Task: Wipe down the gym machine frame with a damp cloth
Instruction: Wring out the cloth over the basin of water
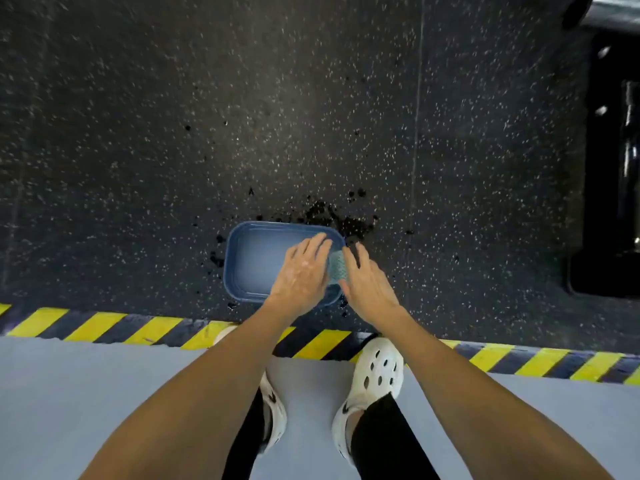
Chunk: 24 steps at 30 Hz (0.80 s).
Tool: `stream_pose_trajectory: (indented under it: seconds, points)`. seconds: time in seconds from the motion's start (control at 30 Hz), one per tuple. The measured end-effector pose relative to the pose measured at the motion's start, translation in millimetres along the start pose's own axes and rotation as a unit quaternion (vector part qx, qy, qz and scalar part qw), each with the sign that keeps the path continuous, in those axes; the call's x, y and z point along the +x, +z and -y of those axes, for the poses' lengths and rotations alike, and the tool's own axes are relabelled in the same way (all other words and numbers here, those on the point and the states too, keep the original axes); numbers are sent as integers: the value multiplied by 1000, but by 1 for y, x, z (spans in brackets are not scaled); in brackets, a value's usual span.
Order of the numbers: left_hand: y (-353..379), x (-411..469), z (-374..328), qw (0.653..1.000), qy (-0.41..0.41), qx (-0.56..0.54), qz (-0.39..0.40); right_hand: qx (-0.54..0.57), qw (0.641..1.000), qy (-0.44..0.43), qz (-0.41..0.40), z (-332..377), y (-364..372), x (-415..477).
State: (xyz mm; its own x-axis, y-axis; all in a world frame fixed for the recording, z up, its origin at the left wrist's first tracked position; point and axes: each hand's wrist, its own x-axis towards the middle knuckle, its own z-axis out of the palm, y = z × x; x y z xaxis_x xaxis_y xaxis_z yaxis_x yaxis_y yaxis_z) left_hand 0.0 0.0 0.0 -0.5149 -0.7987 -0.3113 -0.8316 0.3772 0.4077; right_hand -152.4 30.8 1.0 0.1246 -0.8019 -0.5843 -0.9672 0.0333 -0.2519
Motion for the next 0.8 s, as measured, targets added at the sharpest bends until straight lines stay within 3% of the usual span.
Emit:
stream_pose_trajectory:
  seconds: [0.2,0.33,0.47,0.57,0.63,0.73,0.8]
  points:
    - [25,9,7,998,-29,-20,50,50,999,0,10,-4,34,25]
    - [14,6,5,996,-48,-45,63,67,997,25,-29,2,27,18]
    - [-33,5,-9,975,-122,-165,84,134,987,18,-90,14,-22,-9]
    - [-96,4,-29,922,-188,-325,96,265,951,-22,-155,29,-86,-38]
    - [-142,2,-43,892,-185,-403,90,347,918,-48,-184,40,-135,-60]
    - [-212,-13,-63,844,-190,-499,52,476,862,-48,-164,61,-209,-97]
    - [-258,-31,-78,830,-199,-521,10,549,824,-29,-134,77,-251,-121]
